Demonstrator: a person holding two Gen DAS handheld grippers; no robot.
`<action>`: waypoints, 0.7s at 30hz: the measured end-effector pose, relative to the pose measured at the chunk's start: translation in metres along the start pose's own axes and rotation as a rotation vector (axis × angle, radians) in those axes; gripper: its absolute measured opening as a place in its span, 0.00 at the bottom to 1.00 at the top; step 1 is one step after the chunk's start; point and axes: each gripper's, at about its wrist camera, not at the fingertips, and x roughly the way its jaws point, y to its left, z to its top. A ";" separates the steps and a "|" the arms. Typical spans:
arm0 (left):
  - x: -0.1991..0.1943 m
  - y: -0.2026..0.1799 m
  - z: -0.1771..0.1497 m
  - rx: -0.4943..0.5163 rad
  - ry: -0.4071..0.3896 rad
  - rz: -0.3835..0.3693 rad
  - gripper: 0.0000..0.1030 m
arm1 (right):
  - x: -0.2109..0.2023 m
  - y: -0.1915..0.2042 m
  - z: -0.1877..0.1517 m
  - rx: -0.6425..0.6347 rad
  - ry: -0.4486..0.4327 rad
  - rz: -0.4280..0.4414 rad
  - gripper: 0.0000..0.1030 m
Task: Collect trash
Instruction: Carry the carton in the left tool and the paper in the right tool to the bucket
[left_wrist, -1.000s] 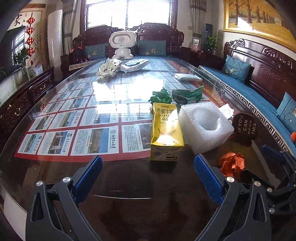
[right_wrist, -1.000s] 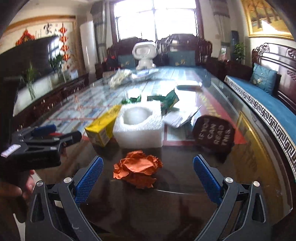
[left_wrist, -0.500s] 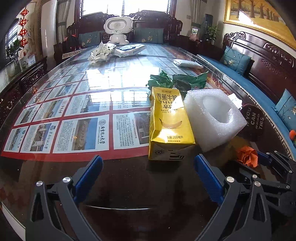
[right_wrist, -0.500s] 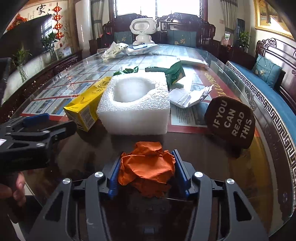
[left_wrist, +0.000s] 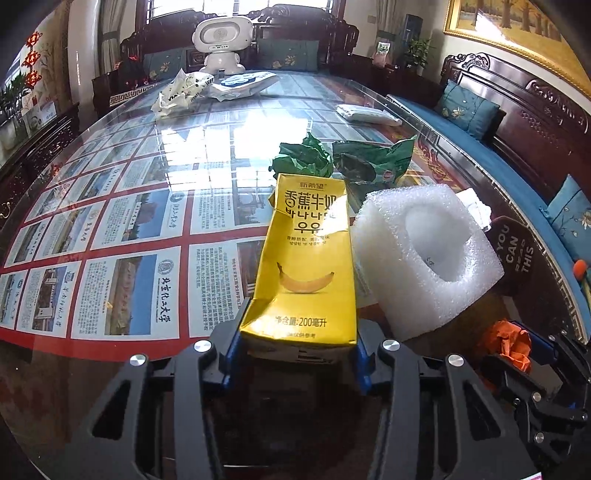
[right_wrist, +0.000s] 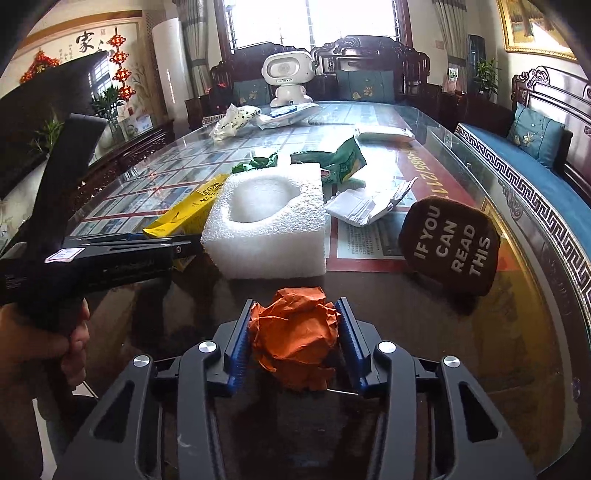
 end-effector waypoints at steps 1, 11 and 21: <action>-0.001 -0.001 0.000 0.004 -0.002 -0.003 0.45 | -0.001 -0.001 0.000 0.002 -0.003 0.004 0.41; -0.036 0.001 -0.014 0.012 -0.067 0.004 0.45 | -0.016 -0.003 0.004 0.005 -0.035 0.032 0.39; -0.088 0.006 -0.055 -0.012 -0.094 -0.067 0.45 | -0.059 0.009 0.000 0.003 -0.099 0.092 0.39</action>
